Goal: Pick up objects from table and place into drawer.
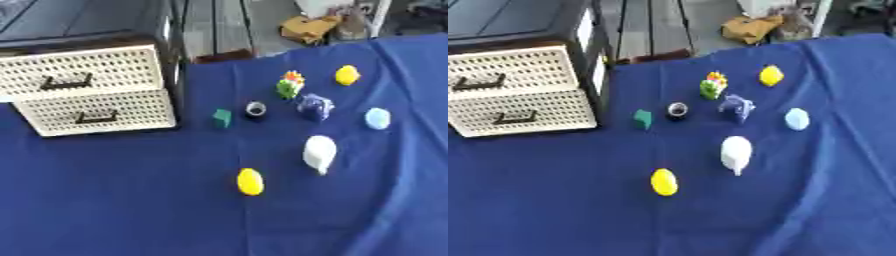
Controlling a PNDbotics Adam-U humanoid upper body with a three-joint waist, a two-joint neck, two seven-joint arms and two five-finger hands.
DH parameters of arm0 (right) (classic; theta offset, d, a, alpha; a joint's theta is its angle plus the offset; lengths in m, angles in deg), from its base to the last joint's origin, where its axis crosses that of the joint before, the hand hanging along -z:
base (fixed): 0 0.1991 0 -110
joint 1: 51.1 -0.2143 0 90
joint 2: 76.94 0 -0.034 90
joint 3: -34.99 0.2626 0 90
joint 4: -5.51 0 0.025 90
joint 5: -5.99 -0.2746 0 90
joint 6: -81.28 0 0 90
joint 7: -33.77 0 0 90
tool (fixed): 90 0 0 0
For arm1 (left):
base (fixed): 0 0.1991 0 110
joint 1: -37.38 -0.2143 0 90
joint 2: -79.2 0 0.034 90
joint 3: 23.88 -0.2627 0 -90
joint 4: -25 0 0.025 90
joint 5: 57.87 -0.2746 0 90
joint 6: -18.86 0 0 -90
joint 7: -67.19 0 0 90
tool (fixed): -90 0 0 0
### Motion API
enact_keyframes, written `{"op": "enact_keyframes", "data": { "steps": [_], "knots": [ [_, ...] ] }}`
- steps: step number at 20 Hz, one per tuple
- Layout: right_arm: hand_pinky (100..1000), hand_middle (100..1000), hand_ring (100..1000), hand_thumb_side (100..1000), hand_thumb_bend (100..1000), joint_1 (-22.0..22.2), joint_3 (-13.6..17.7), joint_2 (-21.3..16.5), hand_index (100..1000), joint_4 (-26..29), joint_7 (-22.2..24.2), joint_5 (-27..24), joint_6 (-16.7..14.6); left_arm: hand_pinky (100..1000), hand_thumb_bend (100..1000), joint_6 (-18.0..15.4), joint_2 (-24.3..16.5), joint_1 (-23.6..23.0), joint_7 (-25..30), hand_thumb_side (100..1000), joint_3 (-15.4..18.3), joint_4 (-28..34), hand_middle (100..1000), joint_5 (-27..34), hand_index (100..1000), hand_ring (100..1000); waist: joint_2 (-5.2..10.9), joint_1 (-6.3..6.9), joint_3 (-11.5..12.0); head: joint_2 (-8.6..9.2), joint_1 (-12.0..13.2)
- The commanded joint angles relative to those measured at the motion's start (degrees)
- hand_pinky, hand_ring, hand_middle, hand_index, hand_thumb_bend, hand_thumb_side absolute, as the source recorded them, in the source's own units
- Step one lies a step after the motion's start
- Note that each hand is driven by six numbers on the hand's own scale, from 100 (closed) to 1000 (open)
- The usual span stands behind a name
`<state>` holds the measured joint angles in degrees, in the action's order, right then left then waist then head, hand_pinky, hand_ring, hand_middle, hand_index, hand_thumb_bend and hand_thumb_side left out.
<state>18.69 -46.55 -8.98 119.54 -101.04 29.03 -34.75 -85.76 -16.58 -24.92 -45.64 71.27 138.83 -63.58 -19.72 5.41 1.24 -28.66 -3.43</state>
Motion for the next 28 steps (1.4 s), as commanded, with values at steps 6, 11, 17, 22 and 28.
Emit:
{"op": "enact_keyframes", "data": {
  "steps": [6, 11, 17, 22, 28],
  "knots": [
    [653, 653, 738, 956, 100, -0.55, 0.35, 0.51, 825, 0.56, -5.28, 0.32, -4.82, 558, 254, 0.54, -2.05, 0.38, 0.14, 965, 0.45, 0.76, 751, -0.65, 919, 657, 1.16, -0.27, 0.2, -1.22, 2.98],
    [656, 649, 737, 962, 100, 0.0, 0.36, 1.32, 823, 0.56, -5.18, 0.62, -4.39, 545, 190, 2.05, -4.27, 0.37, 0.25, 940, 0.69, 0.76, 742, -3.34, 918, 648, 1.03, -0.6, 0.63, -0.46, 2.8],
    [655, 649, 736, 957, 100, 1.18, 0.42, 1.59, 822, 0.56, -5.46, 1.15, -3.88, 438, 100, 9.18, -14.24, -0.75, 4.63, 869, -0.13, 0.76, 651, -11.74, 922, 559, 1.82, -0.76, 0.76, -2.18, 1.56],
    [657, 651, 737, 947, 100, 1.34, 0.35, 1.69, 821, 0.56, -5.57, 0.73, -4.21, 254, 100, 14.19, -20.88, -2.6, 14.89, 813, -1.99, 0.76, 514, -17.27, 923, 372, 2.59, -1.28, 0.2, -2.38, 2.24],
    [659, 646, 736, 940, 100, 1.75, -0.02, 1.83, 813, 0.56, -4.67, -0.34, -4.42, 149, 100, 17.33, -30.08, -3.57, 28.71, 755, -5.23, 0.76, 388, -21.17, 980, 288, 3.52, -1.38, -0.19, -2.91, 2.84]
  ]
}}
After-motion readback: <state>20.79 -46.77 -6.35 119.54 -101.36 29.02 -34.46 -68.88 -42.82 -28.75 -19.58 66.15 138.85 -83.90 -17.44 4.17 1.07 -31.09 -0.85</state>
